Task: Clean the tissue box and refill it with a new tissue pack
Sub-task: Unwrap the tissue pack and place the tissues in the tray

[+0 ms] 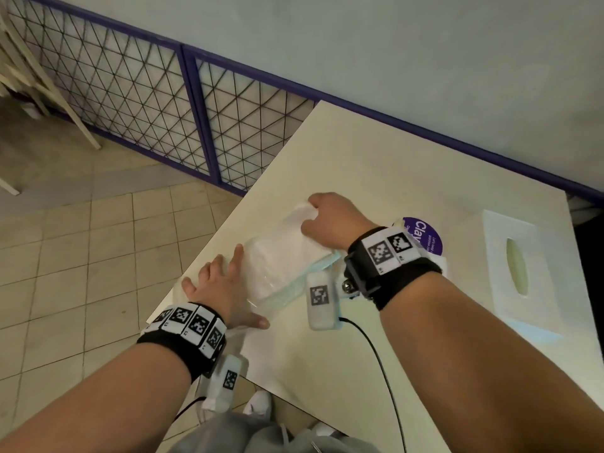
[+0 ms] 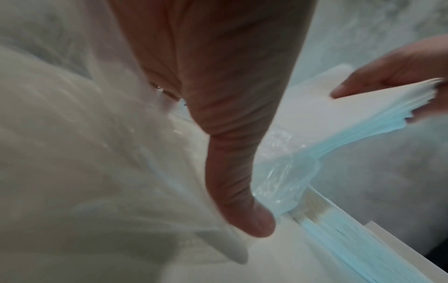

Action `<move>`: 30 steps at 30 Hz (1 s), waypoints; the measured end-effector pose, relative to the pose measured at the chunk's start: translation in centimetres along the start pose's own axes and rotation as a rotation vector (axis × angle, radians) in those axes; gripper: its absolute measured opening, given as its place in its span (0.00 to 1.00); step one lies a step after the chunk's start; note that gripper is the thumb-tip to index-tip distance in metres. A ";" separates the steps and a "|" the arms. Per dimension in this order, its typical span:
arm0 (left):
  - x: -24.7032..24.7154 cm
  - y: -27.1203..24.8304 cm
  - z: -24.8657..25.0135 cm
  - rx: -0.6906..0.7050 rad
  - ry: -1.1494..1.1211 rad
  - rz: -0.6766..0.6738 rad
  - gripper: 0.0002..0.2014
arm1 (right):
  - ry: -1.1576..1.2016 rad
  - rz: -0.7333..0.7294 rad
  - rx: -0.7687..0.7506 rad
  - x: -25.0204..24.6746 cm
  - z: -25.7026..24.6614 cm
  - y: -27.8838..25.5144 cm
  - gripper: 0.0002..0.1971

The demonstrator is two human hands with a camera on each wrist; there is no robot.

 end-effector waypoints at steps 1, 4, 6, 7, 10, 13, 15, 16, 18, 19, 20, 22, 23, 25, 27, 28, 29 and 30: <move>-0.1 0.1 0.2 -0.017 0.000 -0.026 0.77 | -0.017 0.037 -0.022 -1.7 0.2 -0.8 0.25; -0.9 0.1 1.2 -0.053 0.005 -0.061 0.77 | -0.081 0.141 -0.093 -6.2 1.3 -3.5 0.18; -2.4 -0.1 3.1 0.014 -0.054 -0.005 0.75 | -0.090 0.208 -0.105 -8.5 2.6 -5.1 0.14; -3.5 -0.3 4.5 0.091 -0.168 0.039 0.73 | -0.081 0.233 -0.105 -9.4 3.4 -6.0 0.13; -6.3 -1.0 8.9 0.413 -0.926 0.040 0.64 | -0.013 0.288 -0.103 -11.1 5.7 -8.2 0.13; -7.6 -1.8 12.7 0.556 -1.447 -0.092 0.44 | 0.123 0.360 -0.076 -12.0 8.7 -10.2 0.16; -7.7 -1.9 15.3 0.599 -1.608 -0.237 0.33 | 0.252 0.417 -0.057 -11.8 11.1 -11.2 0.16; -7.4 -1.6 16.3 0.616 -1.604 -0.274 0.29 | 0.330 0.440 -0.032 -11.4 12.6 -11.6 0.17; -6.8 -1.1 17.8 0.613 -1.410 -0.214 0.20 | 0.495 0.454 0.074 -9.7 15.9 -12.1 0.23; -6.6 -1.0 18.4 0.609 -1.295 -0.158 0.18 | 0.577 0.444 0.137 -8.6 17.6 -12.2 0.26; -6.3 -1.0 19.0 0.602 -1.203 -0.105 0.15 | 0.634 0.432 0.188 -7.5 19.1 -12.1 0.26; -6.3 -1.2 20.0 0.599 -1.135 -0.020 0.12 | 0.601 0.464 0.248 -6.3 21.6 -12.1 0.26; -6.3 -1.3 20.5 0.607 -1.134 0.007 0.12 | 0.570 0.506 0.261 -6.0 22.6 -12.2 0.25; -6.2 -1.2 21.2 0.623 -1.110 0.059 0.14 | 0.609 0.580 0.272 -5.3 24.1 -12.6 0.22; -5.7 -1.0 21.5 0.610 -1.074 0.100 0.16 | 0.703 0.614 0.265 -4.2 25.3 -12.6 0.17; -5.3 -0.9 21.5 0.592 -1.085 0.107 0.17 | 0.736 0.628 0.254 -3.6 25.7 -12.6 0.12; -4.8 -0.8 21.5 0.581 -1.099 0.110 0.17 | 0.756 0.635 0.250 -3.1 25.9 -12.6 0.09; -4.4 -0.7 21.4 0.570 -1.104 0.113 0.17 | 0.773 0.639 0.251 -2.4 26.3 -12.5 0.09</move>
Point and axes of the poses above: each hand's wrist, its own y-axis towards the middle knuckle, its own x-axis out of the palm, z = x × y, the point moved 8 cm from there along y, towards the middle knuckle, and after that the axes turned 6 degrees about -z, right-handed, at the moved point
